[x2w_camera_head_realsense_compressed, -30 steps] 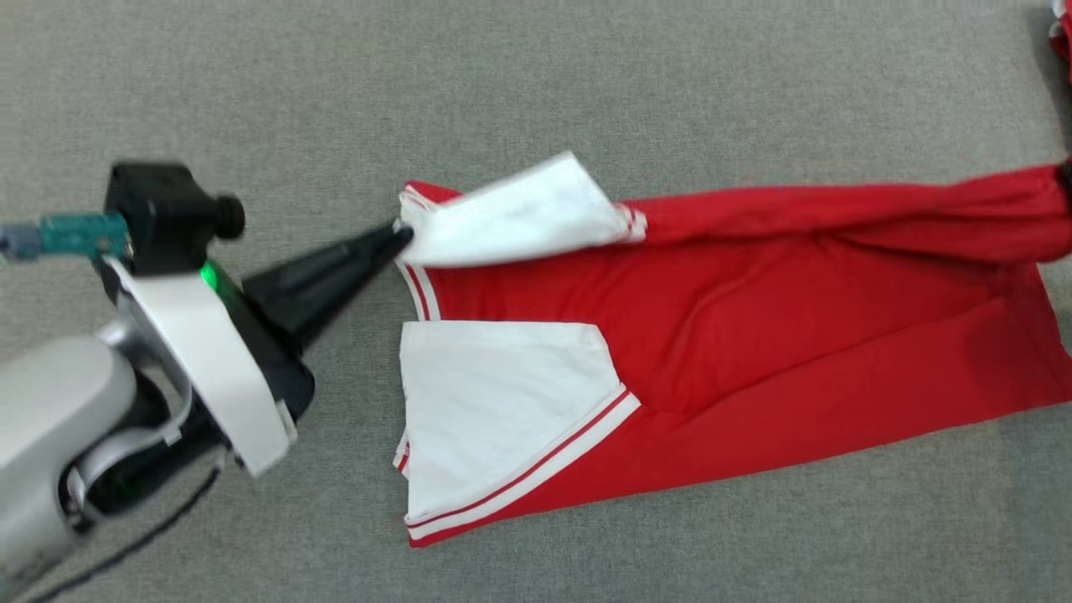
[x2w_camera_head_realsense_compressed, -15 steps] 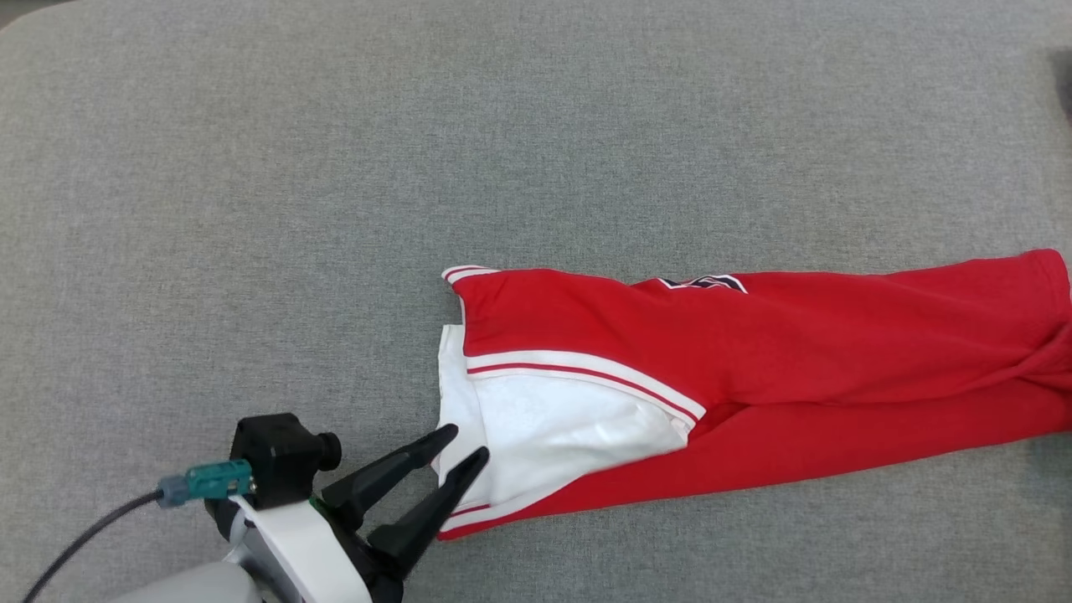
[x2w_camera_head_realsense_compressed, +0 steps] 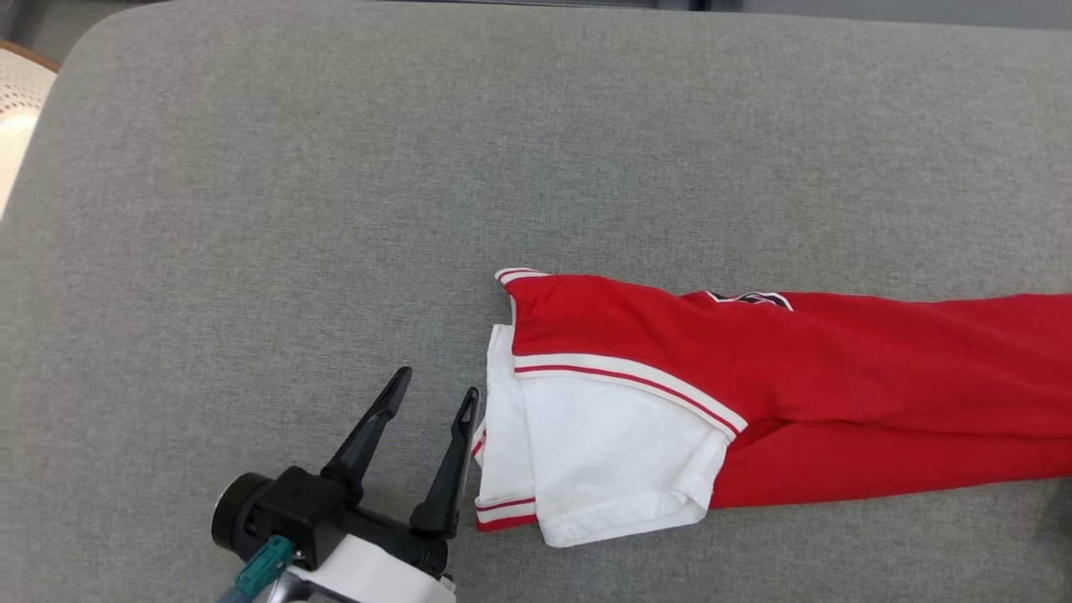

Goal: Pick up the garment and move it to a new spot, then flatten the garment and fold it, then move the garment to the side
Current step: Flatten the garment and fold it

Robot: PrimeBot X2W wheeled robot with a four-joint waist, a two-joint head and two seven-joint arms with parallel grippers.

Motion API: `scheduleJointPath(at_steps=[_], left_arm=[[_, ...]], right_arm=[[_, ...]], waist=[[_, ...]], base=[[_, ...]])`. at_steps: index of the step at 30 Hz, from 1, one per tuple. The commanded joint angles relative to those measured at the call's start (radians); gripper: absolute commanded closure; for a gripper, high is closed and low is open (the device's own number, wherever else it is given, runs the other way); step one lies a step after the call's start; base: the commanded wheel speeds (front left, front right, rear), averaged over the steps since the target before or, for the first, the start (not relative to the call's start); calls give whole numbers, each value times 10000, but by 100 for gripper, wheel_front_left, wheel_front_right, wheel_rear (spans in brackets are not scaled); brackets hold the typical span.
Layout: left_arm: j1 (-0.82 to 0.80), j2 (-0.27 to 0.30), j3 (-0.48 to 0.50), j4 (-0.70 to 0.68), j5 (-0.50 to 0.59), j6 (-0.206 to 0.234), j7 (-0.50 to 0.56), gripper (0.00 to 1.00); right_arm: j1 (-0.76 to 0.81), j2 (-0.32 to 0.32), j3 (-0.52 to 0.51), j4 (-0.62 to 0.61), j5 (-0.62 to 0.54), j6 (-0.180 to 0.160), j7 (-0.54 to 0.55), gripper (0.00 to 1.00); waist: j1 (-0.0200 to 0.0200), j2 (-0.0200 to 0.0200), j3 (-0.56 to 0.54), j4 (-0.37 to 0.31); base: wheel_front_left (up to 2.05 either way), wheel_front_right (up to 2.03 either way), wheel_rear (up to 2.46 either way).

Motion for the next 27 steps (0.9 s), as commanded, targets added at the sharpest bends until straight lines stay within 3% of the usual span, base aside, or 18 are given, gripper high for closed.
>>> scheduleJointPath(at_steps=[1, 7, 8, 9, 14, 20, 27], left_arm=[[197, -178, 256, 84, 315, -118, -39, 0], [1220, -1335, 1432, 424, 1718, -924, -40, 0], [1316, -1492, 1545, 440, 1903, -1124, -41, 0], [1374, -1664, 1724, 440, 2069, -1267, -40, 0], [1723, -2268, 2442, 391, 2918, -1872, -40, 0], [2043, -2615, 3082, 515, 3538, -2495, -41, 0], [2346, -2892, 3707, 598, 3961, -3008, -41, 0]], right_arm=[[7, 77, -72, 211, -203, -7, 125, 0], [-200, 791, 125, 1010, -566, -2, 887, 0], [-237, 815, 208, 1030, -552, -2, 956, 58], [-261, 821, 249, 1035, -525, -2, 968, 100], [-576, 305, -176, 1157, -789, -19, 437, 100], [-886, -493, -596, 1078, -1471, -16, -337, 100], [-673, -742, 132, -1377, -2009, -10, -627, 100]], waist=[[0, -1, -160, 171], [0, -1, -463, 299], [0, -1, -518, 288], [0, -1, -569, 273], [0, -1, -794, 70], [0, -1, -1045, -281], [0, -1, -1313, -620]], base=[[0, 0, 0], [0, 0, 0], [0, 0, 0], [0, 0, 0], [0, 0, 0], [0, 0, 0], [0, 0, 0]])
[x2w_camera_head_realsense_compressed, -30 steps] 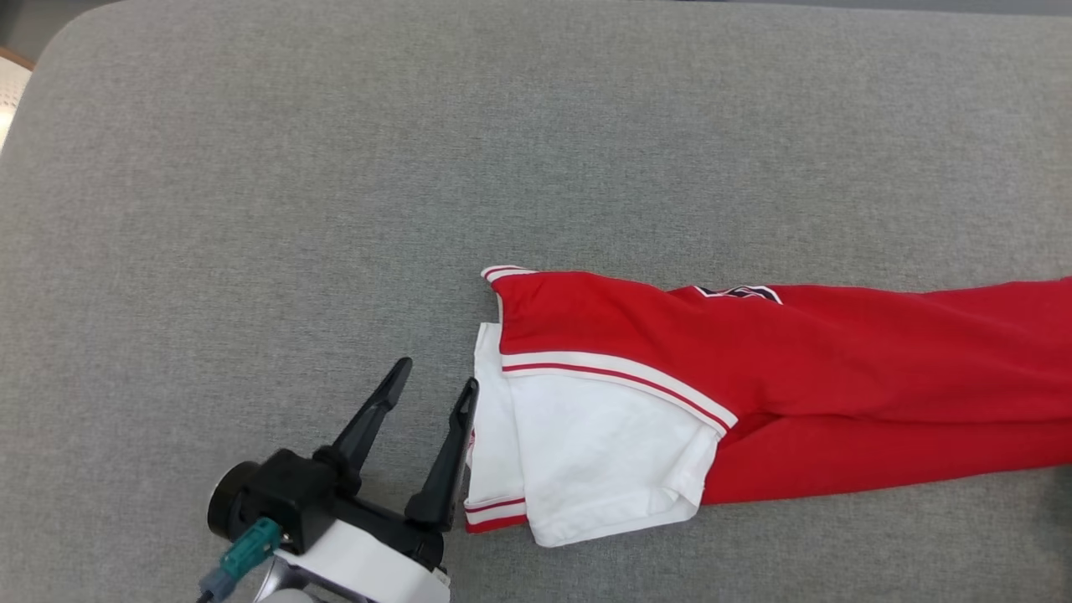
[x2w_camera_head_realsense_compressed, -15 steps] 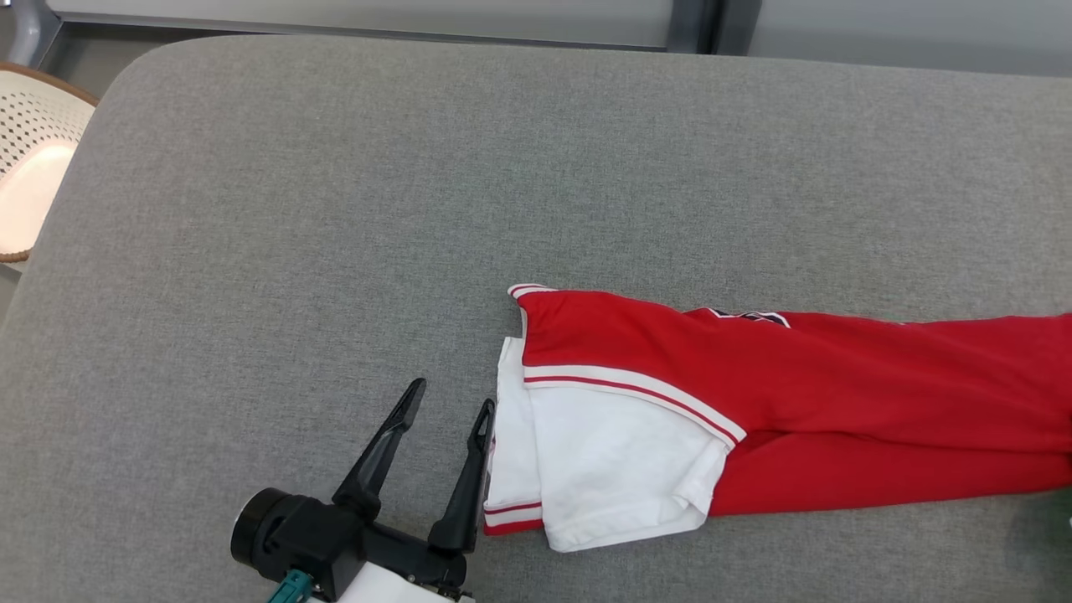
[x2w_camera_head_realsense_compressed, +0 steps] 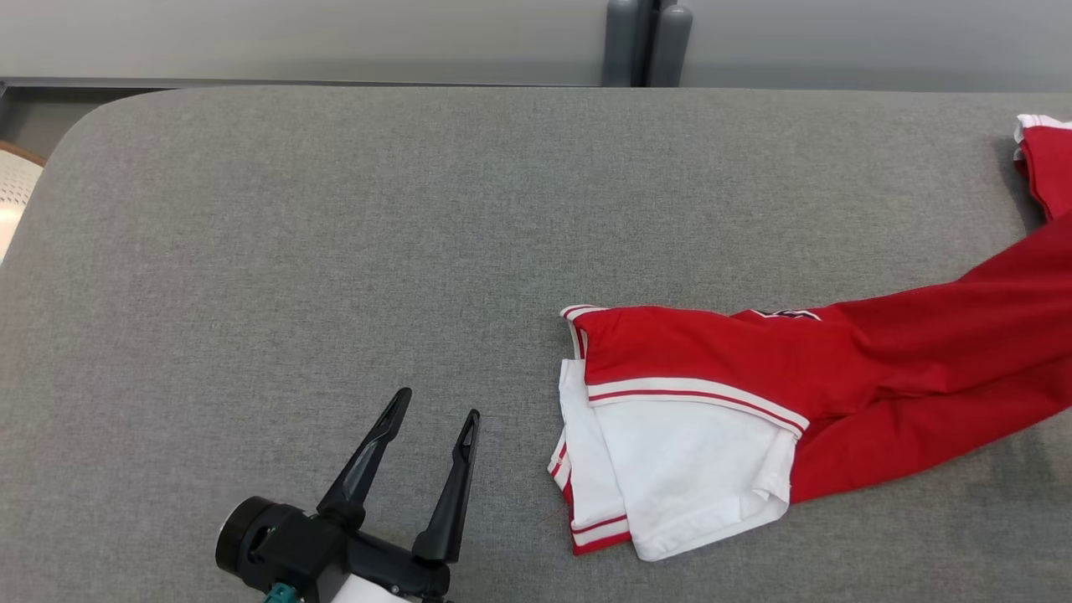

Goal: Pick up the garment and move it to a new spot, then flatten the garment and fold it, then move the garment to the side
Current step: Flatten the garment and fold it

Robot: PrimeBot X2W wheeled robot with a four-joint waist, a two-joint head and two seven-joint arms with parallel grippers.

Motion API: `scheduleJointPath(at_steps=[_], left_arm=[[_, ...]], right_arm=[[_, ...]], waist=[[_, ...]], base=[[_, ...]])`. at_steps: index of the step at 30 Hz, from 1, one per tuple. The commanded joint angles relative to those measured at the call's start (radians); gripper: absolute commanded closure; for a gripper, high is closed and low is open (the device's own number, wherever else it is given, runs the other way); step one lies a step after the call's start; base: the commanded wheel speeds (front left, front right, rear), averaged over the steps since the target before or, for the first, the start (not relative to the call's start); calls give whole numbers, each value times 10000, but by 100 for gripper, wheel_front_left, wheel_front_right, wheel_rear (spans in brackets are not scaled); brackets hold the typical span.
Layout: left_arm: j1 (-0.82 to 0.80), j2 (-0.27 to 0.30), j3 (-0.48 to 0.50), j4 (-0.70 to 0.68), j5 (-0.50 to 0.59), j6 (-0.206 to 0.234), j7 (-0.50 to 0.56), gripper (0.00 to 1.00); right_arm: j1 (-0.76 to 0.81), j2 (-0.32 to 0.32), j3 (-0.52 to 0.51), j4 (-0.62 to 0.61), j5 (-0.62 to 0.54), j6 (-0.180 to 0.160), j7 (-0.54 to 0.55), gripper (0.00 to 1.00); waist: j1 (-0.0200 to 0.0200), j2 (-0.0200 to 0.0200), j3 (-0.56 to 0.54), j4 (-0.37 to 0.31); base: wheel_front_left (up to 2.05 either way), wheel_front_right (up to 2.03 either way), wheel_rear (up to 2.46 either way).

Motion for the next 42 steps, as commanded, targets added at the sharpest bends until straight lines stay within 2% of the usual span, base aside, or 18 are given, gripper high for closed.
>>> scheduleJointPath(at_steps=[1, 7, 11, 14, 17, 23, 24, 27, 29, 32, 36, 42], left_arm=[[151, -43, 105, 7, 126, -109, -39, 0], [280, -235, 298, 186, 345, -481, -40, 0], [364, -334, 350, 343, 445, -667, -38, 0], [371, -430, 316, 425, 487, -778, -40, 0], [428, -477, 262, 498, 550, -872, -40, 0], [543, -559, 359, 600, 547, -992, -40, 0], [532, -574, 353, 624, 549, -1019, -40, 0], [571, -628, 391, 737, 553, -1043, -40, 0], [635, -700, 509, 757, 570, -1046, -40, 0], [631, -775, 706, 693, 626, -923, -40, 0], [614, -871, 1130, 512, 700, -503, -40, 0], [912, -945, 1822, 348, 767, 305, -40, 0]], right_arm=[[107, 135, 152, -668, -192, -14, 94, 100], [513, 1437, 1107, -3327, -1131, -11, 990, 100], [656, 2604, 2094, -3960, -1704, -11, 1478, 100], [648, 3399, 2918, -3673, -1938, -11, 1547, 100], [542, 3883, 3662, -3044, -1956, -11, 1434, 100], [401, 4262, 4919, -1466, -1697, -11, 1292, 100], [410, 4285, 5100, -1232, -1700, -9, 1357, 1], [438, 4438, 5319, -963, -1385, -9, 1161, 0], [451, 4410, 5057, -1442, -878, -9, 726, 0], [321, 3938, 4522, -2241, -775, -9, -4, 0], [375, 3046, 3822, -2634, -1225, -9, -1086, 0], [772, 2401, 3807, -1590, -1299, -9, -2860, 0]], waist=[[0, -1, -81, -82], [0, -1, -316, -34], [0, -1, -513, 213], [0, -1, -616, 465], [0, -1, -676, 748], [0, -1, -642, 1170], [0, -1, -634, 1222], [0, -1, -644, 1303], [0, -1, -636, 1249], [0, -1, -663, 1082], [0, -1, -817, 795], [0, -1, -1344, 282]], base=[[0, 0, 0], [0, 0, 0], [0, 0, 0], [0, 0, 0], [0, 0, 0], [0, 0, 0], [0, 0, 0], [0, 0, 0], [0, 0, 0], [0, 0, 0], [0, 0, 0], [0, 0, 0]])
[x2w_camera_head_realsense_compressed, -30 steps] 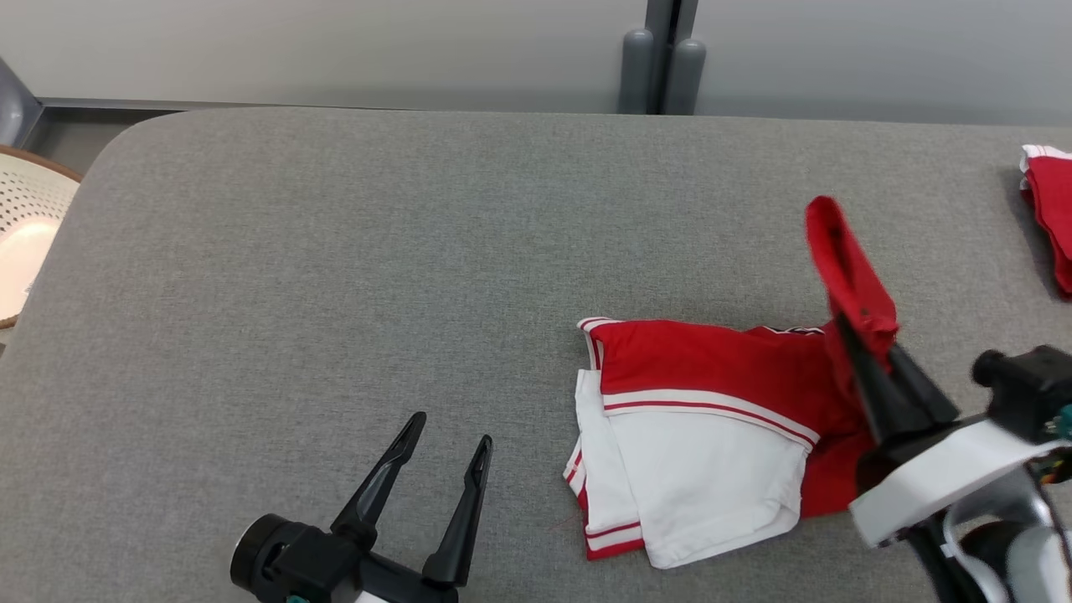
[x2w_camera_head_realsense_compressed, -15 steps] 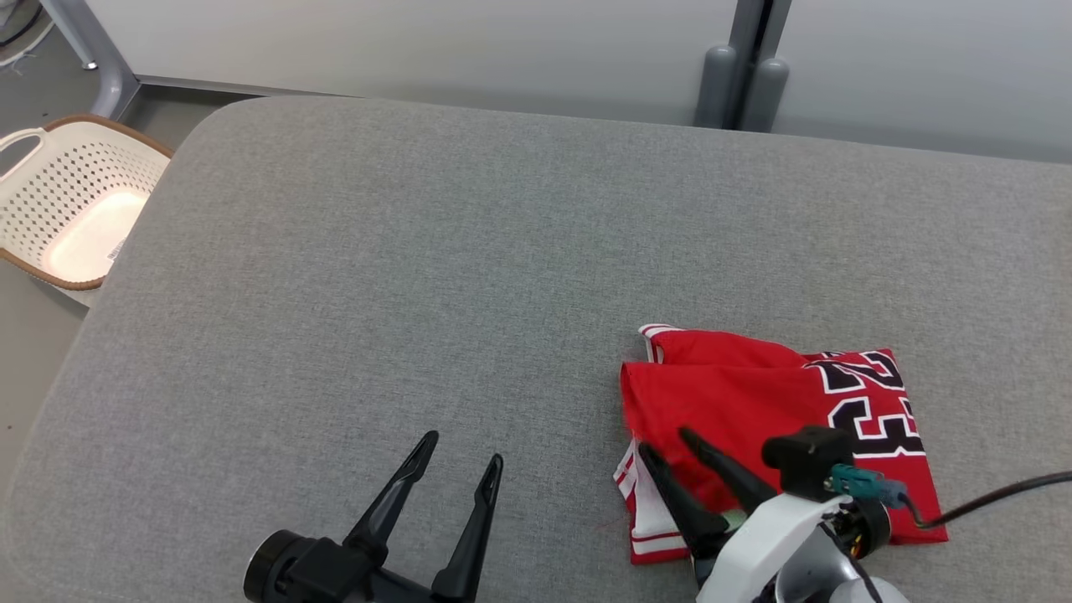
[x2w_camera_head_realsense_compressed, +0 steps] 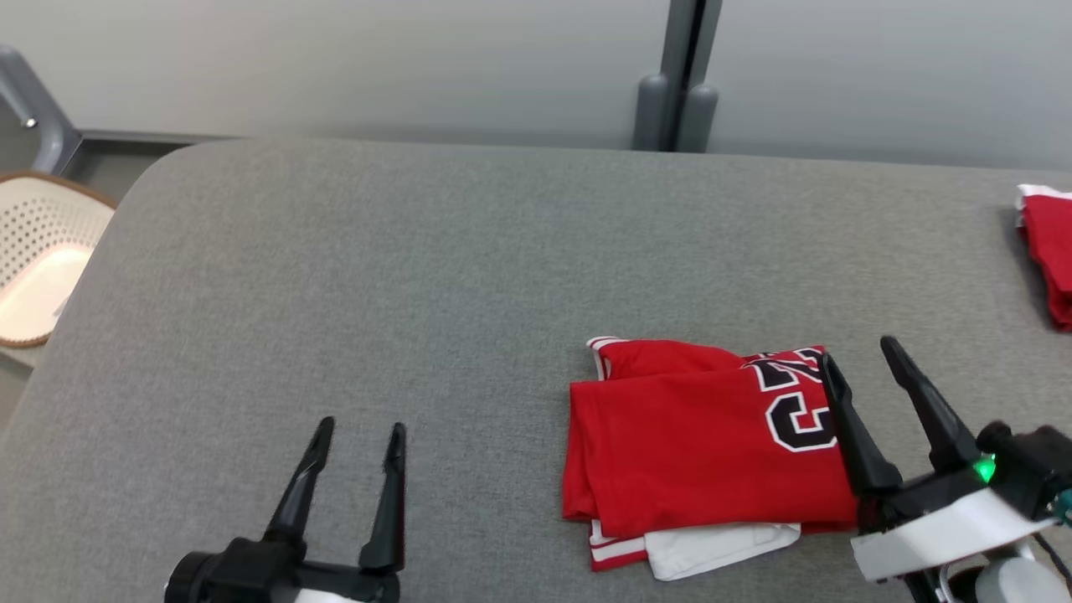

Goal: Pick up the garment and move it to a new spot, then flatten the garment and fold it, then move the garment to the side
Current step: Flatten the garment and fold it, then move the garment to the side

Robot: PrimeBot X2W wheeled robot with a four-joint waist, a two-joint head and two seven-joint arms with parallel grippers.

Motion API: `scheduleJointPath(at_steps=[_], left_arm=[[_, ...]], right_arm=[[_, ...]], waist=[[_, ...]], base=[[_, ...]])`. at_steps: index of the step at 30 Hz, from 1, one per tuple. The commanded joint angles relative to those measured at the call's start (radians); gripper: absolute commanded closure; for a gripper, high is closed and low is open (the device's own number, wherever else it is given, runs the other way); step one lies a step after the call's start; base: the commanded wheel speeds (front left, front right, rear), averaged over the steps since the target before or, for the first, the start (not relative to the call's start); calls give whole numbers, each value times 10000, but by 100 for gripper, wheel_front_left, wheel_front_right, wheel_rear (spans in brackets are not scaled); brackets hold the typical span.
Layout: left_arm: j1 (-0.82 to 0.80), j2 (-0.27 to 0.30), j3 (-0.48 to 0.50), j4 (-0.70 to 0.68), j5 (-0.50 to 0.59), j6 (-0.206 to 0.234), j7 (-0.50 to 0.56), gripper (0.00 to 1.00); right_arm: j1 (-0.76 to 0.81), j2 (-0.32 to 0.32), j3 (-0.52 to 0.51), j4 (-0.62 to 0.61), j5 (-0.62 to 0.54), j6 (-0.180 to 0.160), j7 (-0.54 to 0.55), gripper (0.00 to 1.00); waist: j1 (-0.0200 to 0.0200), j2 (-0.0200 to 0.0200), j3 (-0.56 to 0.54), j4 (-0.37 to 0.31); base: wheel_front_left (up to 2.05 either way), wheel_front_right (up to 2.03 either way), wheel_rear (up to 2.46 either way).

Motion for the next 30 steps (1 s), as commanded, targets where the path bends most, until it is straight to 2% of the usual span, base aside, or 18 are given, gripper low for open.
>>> scheduleJointPath(at_steps=[1, 5, 13, 23, 30], left_arm=[[229, 17, 247, -24, 74, 253, -40, 0], [659, 4, 530, -81, 87, 553, -40, 0], [1397, 3, 812, -314, 401, 754, -40, 0], [1698, 4, 970, -304, 670, 643, -40, 0], [1655, 4, 947, -185, 764, 591, -40, 0]], right_arm=[[219, -17, 52, 547, -168, -4, -552, 0], [448, 250, 136, 1580, -653, -4, -1077, 0], [1380, 1062, -484, 1302, -1377, -4, -1101, 0], [1676, 1408, -757, 1322, -1426, -4, -1104, 0], [1708, 1360, -694, 1266, -1301, -4, -1105, 0]], waist=[[0, -1, -387, -329], [0, -1, -825, -607], [0, -1, -1369, -812], [0, -1, -1534, -753], [0, -1, -1456, -606]], base=[[0, 0, 0], [0, 0, 0], [0, 0, 0], [0, 0, 0], [0, 0, 0]])
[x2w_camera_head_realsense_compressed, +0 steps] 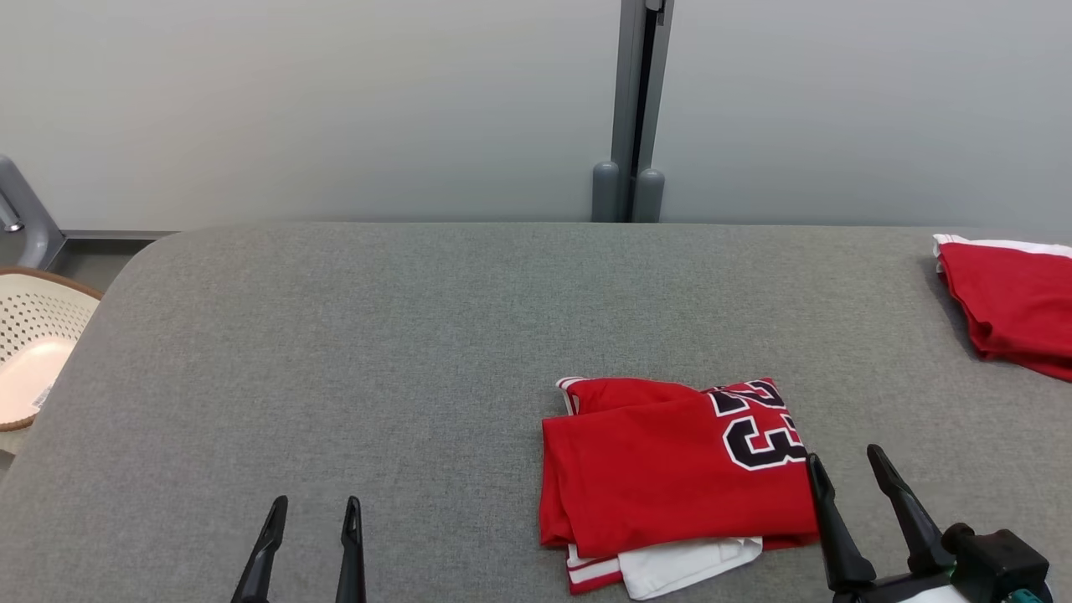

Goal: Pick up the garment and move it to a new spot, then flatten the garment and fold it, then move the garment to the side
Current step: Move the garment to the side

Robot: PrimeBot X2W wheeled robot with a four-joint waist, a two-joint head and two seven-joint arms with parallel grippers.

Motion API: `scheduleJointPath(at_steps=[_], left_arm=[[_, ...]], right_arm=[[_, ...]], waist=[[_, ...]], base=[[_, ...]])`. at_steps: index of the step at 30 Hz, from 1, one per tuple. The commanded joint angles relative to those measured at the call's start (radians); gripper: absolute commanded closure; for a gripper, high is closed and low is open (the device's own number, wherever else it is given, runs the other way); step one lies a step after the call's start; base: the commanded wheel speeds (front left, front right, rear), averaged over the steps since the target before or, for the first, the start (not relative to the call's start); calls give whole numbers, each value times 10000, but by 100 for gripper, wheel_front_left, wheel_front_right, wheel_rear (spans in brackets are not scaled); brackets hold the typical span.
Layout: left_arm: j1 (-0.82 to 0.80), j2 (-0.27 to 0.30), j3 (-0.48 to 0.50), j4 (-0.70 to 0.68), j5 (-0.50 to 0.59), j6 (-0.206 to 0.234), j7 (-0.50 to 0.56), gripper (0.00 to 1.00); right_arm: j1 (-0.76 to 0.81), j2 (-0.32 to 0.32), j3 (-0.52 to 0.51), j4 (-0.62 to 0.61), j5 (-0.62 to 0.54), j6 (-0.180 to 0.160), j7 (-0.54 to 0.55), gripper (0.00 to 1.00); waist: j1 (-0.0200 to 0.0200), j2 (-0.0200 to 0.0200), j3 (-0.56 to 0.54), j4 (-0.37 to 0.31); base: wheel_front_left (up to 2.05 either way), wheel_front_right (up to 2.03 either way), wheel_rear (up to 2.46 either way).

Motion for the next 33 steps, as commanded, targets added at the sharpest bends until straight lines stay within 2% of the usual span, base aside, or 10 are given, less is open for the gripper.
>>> scheduleJointPath(at_steps=[1, 7, 10, 14, 20, 21, 22, 23, 29, 33], left_arm=[[-16, 27, -23, 51, 62, -55, -40, 0], [-270, 28, -287, 337, 160, -214, -40, 0], [-409, 25, -518, 497, 162, -315, -39, 0], [-807, 34, -992, 811, 277, -519, -40, 0], [-1224, 29, -1457, 1061, 255, -446, -40, 0], [-1275, 30, -1503, 1092, 232, -439, -40, 0], [-1320, 27, -1549, 1109, 218, -432, -40, 0], [-1338, 30, -1578, 1119, 198, -404, -40, 0], [-1507, 26, -1629, 1053, 130, -388, -40, 0], [-1700, 29, -1662, 964, 190, -404, -40, 0]], right_arm=[[32, -32, 39, 8, 93, -4, -47, 0], [-517, -176, 249, 1186, 977, -4, -32, 0], [-1373, -750, 843, 2636, 1749, -7, -1, 0], [-2669, -1486, 1797, 4032, 2957, -5, 728, 0], [-3966, -2352, 3293, 4882, 4486, -5, 2143, 0], [-4021, -2437, 3606, 4926, 4707, -4, 2417, 59], [-4131, -2558, 3896, 4896, 4852, -4, 2536, 86], [-4274, -2695, 4084, 4848, 4982, -4, 2462, 100], [-5557, -3315, 4382, 5052, 4899, -7, 932, 100], [-6631, -3535, 4248, 5494, 4621, -7, 519, 100]], waist=[[0, -1, 51, 64], [0, -1, 357, 309], [0, -1, 627, 461], [0, -1, 1136, 679], [0, -1, 1646, 942], [0, -1, 1702, 989], [0, -1, 1744, 1028], [0, -1, 1778, 1046], [0, -1, 2137, 712], [0, -1, 2520, 436]], base=[[0, 0, 0], [0, 0, 0], [0, 0, 0], [0, 0, 0], [0, 0, 0], [0, 0, 0], [0, 0, 0], [0, 0, 0], [0, 0, 0], [0, 0, 0]])
